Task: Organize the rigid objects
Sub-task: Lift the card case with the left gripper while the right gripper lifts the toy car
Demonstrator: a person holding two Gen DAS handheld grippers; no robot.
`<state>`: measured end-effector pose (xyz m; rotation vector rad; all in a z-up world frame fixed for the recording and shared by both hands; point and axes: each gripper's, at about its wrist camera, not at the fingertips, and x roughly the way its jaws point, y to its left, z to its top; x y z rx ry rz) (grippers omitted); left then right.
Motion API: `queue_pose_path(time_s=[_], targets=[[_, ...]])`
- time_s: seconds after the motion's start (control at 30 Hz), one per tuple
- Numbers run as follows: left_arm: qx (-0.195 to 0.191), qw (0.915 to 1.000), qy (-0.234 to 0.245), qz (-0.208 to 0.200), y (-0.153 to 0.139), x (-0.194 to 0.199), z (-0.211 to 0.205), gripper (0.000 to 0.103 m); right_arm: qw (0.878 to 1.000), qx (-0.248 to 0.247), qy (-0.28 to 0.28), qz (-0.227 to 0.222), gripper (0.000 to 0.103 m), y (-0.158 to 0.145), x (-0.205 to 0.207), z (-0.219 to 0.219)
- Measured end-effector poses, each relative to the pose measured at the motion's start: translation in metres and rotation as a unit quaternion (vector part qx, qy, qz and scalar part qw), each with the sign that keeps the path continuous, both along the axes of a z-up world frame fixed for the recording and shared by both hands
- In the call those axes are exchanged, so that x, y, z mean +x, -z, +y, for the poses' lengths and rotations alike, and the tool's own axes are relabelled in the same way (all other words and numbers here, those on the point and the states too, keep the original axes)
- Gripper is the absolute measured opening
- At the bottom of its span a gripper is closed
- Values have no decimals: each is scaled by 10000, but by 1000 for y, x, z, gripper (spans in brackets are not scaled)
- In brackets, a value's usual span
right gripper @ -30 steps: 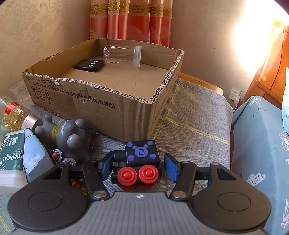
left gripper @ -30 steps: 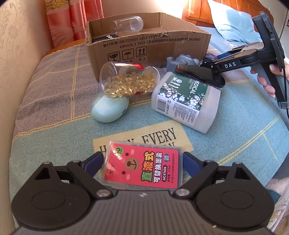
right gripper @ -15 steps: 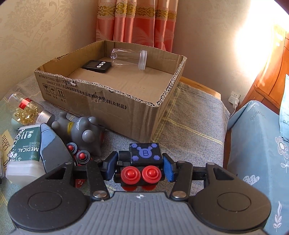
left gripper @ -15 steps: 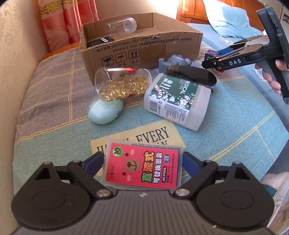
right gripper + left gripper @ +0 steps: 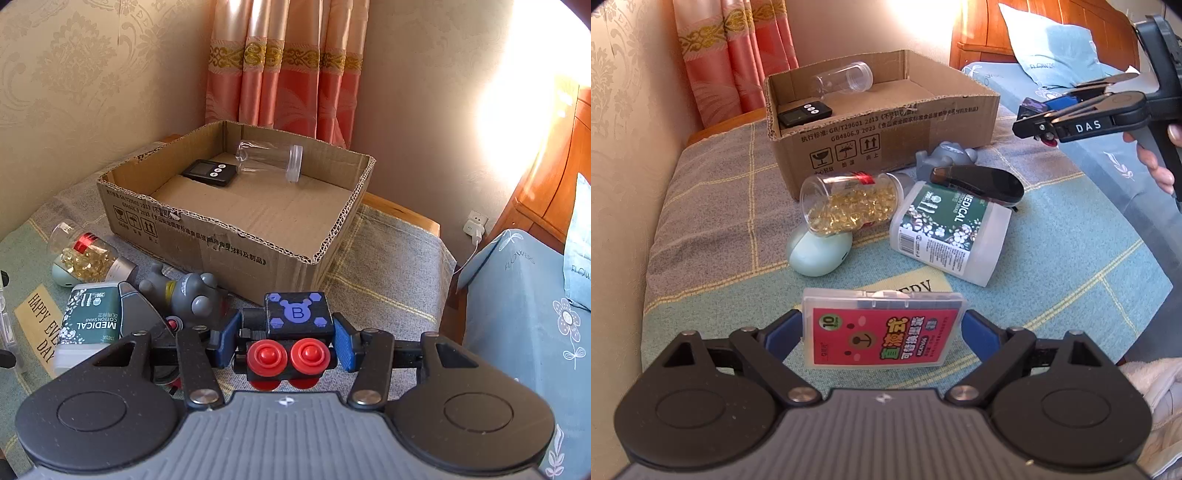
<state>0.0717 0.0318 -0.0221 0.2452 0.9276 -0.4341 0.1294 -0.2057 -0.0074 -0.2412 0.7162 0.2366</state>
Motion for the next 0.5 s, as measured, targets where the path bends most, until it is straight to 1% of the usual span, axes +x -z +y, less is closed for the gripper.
queue_pose_path(time_s=[0.27,0.37,0.5], targets=[[-65,9999,-39,-90,-11,2,1,92,9999,67,-63,-119,57,-9,-3,3],[-99,9998,-6,-182,-21,6,2,92,9997,109,-115,-172,57,-15,-4,5],[-40,9989,86,-465,-44,21,-1,92,9993,136,-199,-284,57,-24,-2,11]])
